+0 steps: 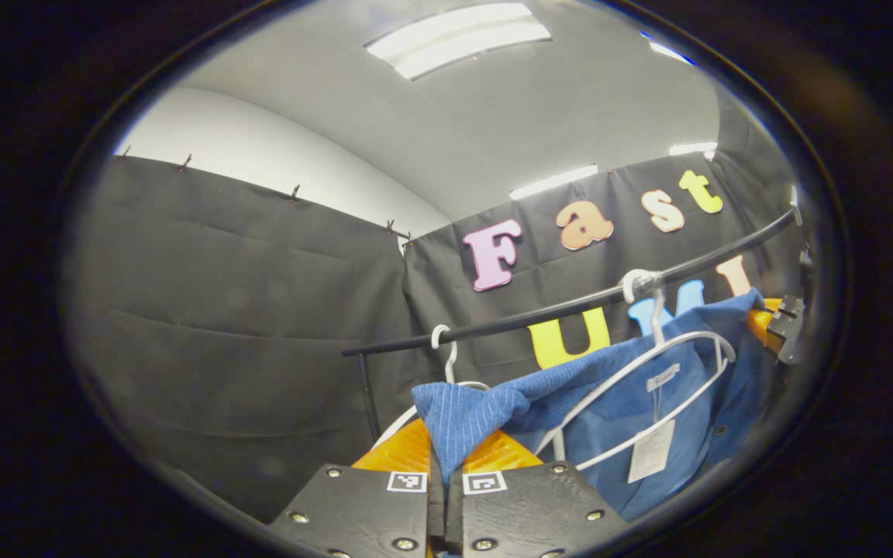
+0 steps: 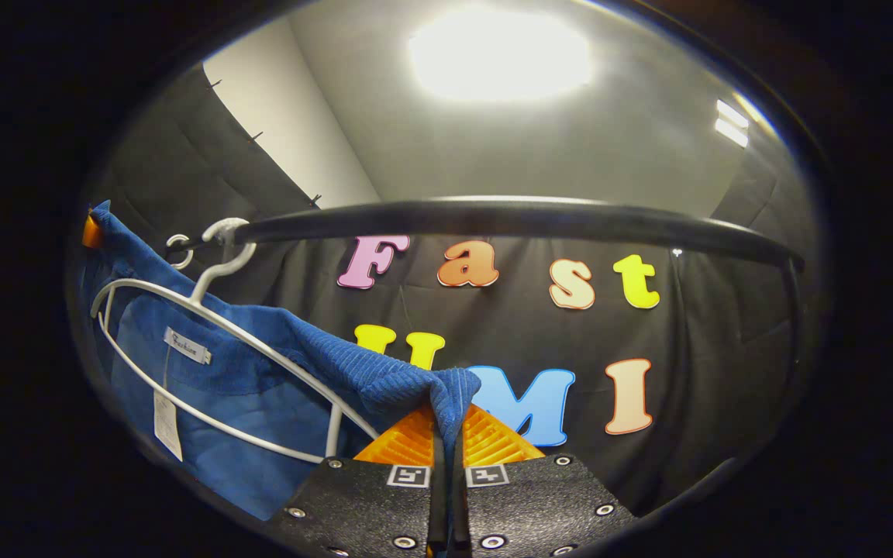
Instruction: Grasp the clothes on the hanger with both hands and then place them into the laundry hamper below.
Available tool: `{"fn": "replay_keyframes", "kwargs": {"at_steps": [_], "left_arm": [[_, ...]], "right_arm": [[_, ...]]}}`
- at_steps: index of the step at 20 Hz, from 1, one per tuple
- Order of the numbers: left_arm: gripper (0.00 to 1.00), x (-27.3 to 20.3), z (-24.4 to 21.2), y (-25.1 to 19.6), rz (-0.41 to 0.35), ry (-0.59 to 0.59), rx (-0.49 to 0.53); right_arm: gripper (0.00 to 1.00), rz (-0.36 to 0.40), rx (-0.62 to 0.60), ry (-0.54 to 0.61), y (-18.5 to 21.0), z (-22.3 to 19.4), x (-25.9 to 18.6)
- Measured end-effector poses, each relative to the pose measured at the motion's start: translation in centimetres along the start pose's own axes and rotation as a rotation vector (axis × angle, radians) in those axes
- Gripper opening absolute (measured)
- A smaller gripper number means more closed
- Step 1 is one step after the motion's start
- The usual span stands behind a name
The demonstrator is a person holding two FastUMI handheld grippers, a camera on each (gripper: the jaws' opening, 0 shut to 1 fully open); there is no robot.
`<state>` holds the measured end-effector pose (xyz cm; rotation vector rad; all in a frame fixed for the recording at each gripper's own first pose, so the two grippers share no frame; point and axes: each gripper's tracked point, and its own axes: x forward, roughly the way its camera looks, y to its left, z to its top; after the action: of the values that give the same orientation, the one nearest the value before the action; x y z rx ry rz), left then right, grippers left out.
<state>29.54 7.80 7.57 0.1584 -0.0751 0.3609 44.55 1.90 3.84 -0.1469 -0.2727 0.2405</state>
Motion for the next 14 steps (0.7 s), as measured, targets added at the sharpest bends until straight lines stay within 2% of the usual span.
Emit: {"fn": "replay_keyframes", "kwargs": {"at_steps": [5,8,11,14], "left_arm": [[0.0,2.0,-2.9,0.1,-0.016,0.065,0.017],[0.01,2.2,-5.9,-0.5,-0.052,0.139,-0.008],[0.01,1.8,-8.3,-0.6,-0.067,0.189,-0.052],[0.02,1.7,-9.6,-0.9,-0.092,0.217,-0.097]], "right_arm": [[0.02,0.011,-0.02,0.053,0.0,-3.1,0.9],[0.02,0.025,0.038,0.123,0.5,-5.3,1.2],[0.02,0.03,0.048,0.136,0.6,-5.8,1.1],[0.02,0.039,0.153,0.179,1.0,-6.7,1.4]]}}
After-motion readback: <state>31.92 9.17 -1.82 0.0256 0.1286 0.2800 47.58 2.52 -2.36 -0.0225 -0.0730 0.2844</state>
